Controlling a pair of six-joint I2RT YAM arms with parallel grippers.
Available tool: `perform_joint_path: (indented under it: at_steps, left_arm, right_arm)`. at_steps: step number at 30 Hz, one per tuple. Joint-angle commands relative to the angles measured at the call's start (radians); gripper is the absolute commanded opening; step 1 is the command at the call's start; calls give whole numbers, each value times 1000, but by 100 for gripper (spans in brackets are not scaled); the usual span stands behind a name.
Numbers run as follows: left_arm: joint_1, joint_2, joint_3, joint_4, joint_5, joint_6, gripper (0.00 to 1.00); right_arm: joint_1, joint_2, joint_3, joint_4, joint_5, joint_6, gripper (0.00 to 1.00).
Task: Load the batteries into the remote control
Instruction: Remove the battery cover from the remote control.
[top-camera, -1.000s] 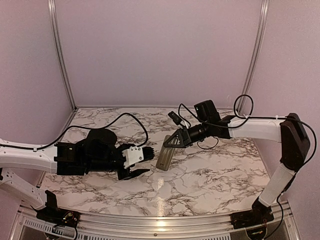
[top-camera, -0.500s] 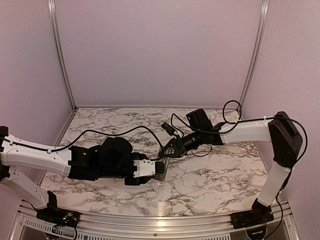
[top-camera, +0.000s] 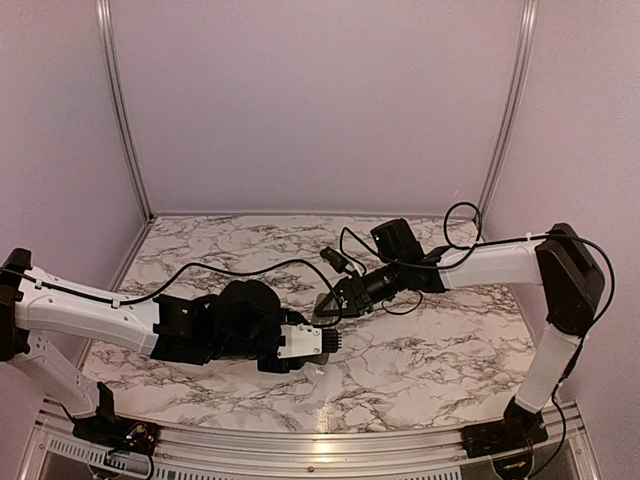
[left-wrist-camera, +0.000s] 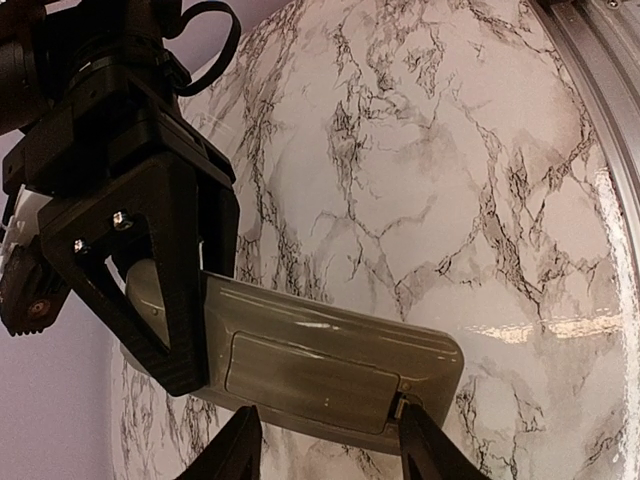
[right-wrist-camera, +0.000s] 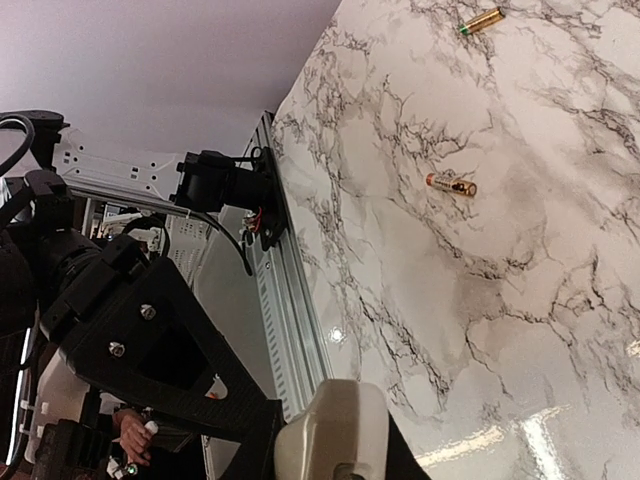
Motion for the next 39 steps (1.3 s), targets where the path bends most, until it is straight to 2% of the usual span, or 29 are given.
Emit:
perform_joint_path:
  at_steps: [1, 10, 25, 31, 39]
  left_arm:
    - [-10, 20, 25, 16, -26, 20, 49]
    - [-12, 28, 26, 10, -15, 25, 51]
    - [-14, 62, 39, 57, -136, 77, 46]
    - [-19, 9, 16, 128, -120, 80, 45]
    - [-22, -30, 3, 131, -118, 79, 44]
  right_arm:
    - [11, 3, 0, 23, -26, 13, 0]
    - [12, 11, 0, 64, -43, 26, 0]
    - [28, 10, -4, 67, -77, 20, 0]
    - [28, 27, -7, 49, -45, 11, 0]
    - [14, 29, 6, 37, -6, 18, 0]
